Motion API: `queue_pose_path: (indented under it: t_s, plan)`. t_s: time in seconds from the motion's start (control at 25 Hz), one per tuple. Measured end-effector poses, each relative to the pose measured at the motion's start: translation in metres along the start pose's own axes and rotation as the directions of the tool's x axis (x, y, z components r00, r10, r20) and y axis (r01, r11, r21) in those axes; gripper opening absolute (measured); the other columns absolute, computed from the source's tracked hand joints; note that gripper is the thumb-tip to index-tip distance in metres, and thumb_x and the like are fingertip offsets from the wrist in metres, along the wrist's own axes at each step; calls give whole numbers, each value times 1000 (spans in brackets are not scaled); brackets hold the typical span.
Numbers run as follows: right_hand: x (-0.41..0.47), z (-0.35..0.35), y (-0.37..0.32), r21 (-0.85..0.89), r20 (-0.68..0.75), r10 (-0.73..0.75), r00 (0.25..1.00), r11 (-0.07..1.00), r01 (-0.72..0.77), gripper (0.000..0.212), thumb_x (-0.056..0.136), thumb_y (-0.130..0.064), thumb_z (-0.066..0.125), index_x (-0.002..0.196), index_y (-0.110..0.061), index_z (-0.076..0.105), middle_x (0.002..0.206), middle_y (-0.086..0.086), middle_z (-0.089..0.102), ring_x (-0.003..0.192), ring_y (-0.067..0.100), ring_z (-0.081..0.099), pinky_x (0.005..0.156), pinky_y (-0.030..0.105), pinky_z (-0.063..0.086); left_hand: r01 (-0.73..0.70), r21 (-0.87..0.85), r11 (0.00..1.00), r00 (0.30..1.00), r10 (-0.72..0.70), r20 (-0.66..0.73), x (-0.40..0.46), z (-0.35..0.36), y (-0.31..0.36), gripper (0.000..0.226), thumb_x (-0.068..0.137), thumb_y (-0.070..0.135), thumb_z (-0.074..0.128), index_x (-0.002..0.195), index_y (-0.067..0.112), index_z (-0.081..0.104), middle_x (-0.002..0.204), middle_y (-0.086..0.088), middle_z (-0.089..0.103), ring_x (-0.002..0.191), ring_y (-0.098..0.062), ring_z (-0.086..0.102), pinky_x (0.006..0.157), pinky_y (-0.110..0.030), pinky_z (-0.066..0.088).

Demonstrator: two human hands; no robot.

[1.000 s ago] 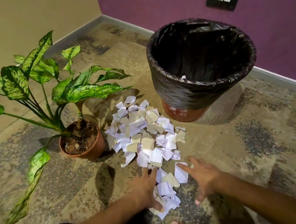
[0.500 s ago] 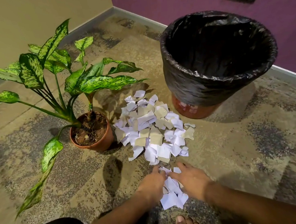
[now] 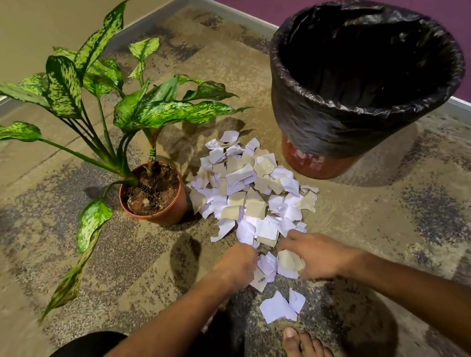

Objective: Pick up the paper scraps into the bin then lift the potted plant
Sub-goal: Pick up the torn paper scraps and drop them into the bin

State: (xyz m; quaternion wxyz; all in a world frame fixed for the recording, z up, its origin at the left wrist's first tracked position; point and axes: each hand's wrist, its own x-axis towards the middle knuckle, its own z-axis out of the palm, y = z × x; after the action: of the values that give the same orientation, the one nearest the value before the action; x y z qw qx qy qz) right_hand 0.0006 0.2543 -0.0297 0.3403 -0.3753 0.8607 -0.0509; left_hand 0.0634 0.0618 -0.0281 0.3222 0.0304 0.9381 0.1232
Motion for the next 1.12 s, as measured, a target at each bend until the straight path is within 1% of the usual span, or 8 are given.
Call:
queue_pose_path:
  t_s: [0.08, 0.16, 0.28, 0.44, 0.6, 0.88, 1.04, 1.12]
  plan:
    - [0, 3, -6, -16, 78, -28, 997, 999, 30, 103, 64, -33, 82, 145, -35, 20, 141, -1, 29, 122, 27, 48, 85, 35, 48, -12, 18, 1000, 1000, 12, 2, -1, 1, -1, 28, 88, -6, 43, 101, 1, 66, 107, -17, 67, 101, -32, 62, 86, -36, 50]
    - [1, 16, -16, -135, 136, -25, 990, 990, 44, 128, 57, -46, 86, 149, -38, -1, 159, 2, 1, 140, 32, 25, 102, 45, 41, -15, 32, 999, 1000, 15, -2, -2, 0, 0, 26, 87, -6, 43, 98, 2, 65, 102, -17, 67, 97, -32, 64, 81, -35, 50]
    - [8, 36, -31, -361, 132, -61, 989, 927, 105, 128, 60, -57, 82, 149, -41, -9, 160, 4, -21, 141, 40, 17, 109, 51, 32, -6, 41, 999, 1000, 7, -22, -1, -2, 0, 24, 89, -4, 46, 102, 1, 65, 104, -18, 68, 98, -33, 64, 81, -35, 51]
    - [15, 43, -37, -407, 85, -94, 992, 905, 121, 84, 81, -31, 74, 146, -33, 20, 159, 13, 6, 132, 40, 34, 95, 49, 47, 17, 39, 999, 998, -15, -54, -4, -3, -6, 21, 90, -2, 46, 98, 1, 66, 100, -18, 69, 95, -33, 66, 80, -37, 53]
    - [17, 38, -34, -402, 101, -109, 989, 905, 141, 37, 87, -3, 57, 122, -10, 50, 134, 17, 37, 105, 38, 54, 80, 44, 52, 28, 29, 999, 997, -26, -74, -6, -5, -12, 21, 87, -4, 46, 86, -1, 66, 92, -20, 70, 88, -33, 66, 71, -35, 51]
    - [9, -13, -25, -289, -174, -103, 979, 956, 49, 26, 87, -7, 56, 112, -14, 62, 119, 7, 50, 89, 29, 63, 74, 34, 52, 39, -8, 999, 998, -40, -57, -5, -3, -16, 28, 86, -5, 46, 105, 4, 65, 106, -17, 66, 100, -33, 61, 81, -36, 50]
    - [2, -69, -44, -154, -497, -133, 858, 986, 63, 16, 83, -7, 64, 97, -13, 68, 109, 5, 56, 80, 27, 64, 65, 21, 39, 20, -68, 997, 997, -25, -70, -3, -2, -8, 33, 87, -6, 46, 114, 9, 59, 111, -13, 64, 103, -31, 60, 83, -34, 48]
    - [-6, -106, -53, -95, -664, -148, 733, 989, 113, 13, 77, -4, 70, 88, -10, 69, 102, 8, 59, 74, 29, 63, 64, 25, 46, -3, -84, 996, 997, -4, -72, -2, 1, -3, 38, 88, -7, 46, 121, 10, 56, 116, -13, 64, 107, -31, 60, 89, -34, 49]
